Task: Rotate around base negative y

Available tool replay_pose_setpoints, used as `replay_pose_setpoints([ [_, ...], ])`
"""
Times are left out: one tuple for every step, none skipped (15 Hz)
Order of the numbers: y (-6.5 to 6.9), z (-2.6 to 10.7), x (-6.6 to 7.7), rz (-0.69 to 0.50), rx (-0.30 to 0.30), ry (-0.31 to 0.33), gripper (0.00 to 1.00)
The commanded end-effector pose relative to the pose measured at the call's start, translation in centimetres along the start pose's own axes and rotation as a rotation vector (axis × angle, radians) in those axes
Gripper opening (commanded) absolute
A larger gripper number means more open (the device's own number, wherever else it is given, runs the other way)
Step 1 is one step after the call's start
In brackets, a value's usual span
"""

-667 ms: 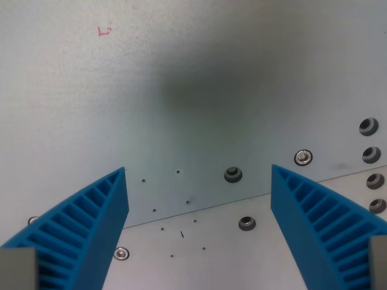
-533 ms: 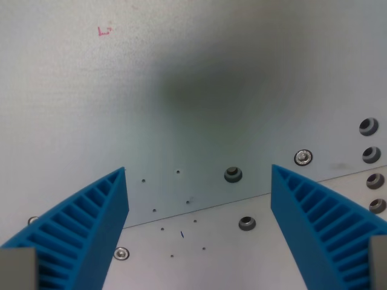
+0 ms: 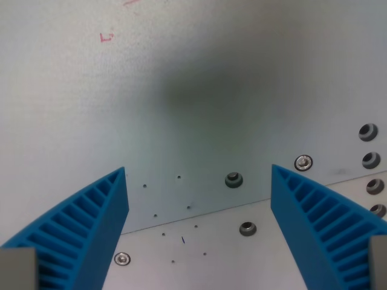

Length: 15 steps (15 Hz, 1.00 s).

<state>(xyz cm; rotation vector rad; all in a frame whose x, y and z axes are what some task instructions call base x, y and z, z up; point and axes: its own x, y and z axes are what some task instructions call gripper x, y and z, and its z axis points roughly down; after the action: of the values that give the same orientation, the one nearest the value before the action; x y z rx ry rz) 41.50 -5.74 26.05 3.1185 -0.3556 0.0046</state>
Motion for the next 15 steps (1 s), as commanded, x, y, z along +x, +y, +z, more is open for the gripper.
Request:
replay_pose_setpoints([
  [0.04, -0.04, -0.34, 0.001, 0.028, 0.113, 1.0],
  [0.04, -0.04, -0.34, 0.001, 0.03, 0.125, 1.0],
  [0.04, -0.04, -0.34, 0.001, 0.033, 0.136, 1.0],
  [0.04, -0.04, -0.34, 0.001, 0.036, 0.147, 1.0],
  [0.04, -0.04, -0.34, 0.001, 0.038, 0.159, 1.0],
  [0.04, -0.04, -0.34, 0.001, 0.041, 0.17, 1.0],
  [0.04, -0.04, -0.34, 0.001, 0.043, 0.181, 1.0],
  [0.04, -0.04, -0.34, 0.001, 0.046, 0.193, 1.0],
  [0.04, -0.04, -0.34, 0.001, 0.049, 0.204, 1.0],
  [0.04, -0.04, -0.34, 0.001, 0.051, 0.216, 1.0],
  [0.04, -0.04, -0.34, 0.001, 0.054, 0.227, 1.0],
  [0.04, -0.04, -0.34, 0.002, 0.057, 0.238, 1.0],
  [0.04, -0.04, -0.34, 0.002, 0.059, 0.25, 1.0],
  [0.04, -0.04, -0.34, 0.002, 0.062, 0.261, 1.0],
  [0.04, -0.04, -0.34, 0.002, 0.064, 0.272, 1.0],
])
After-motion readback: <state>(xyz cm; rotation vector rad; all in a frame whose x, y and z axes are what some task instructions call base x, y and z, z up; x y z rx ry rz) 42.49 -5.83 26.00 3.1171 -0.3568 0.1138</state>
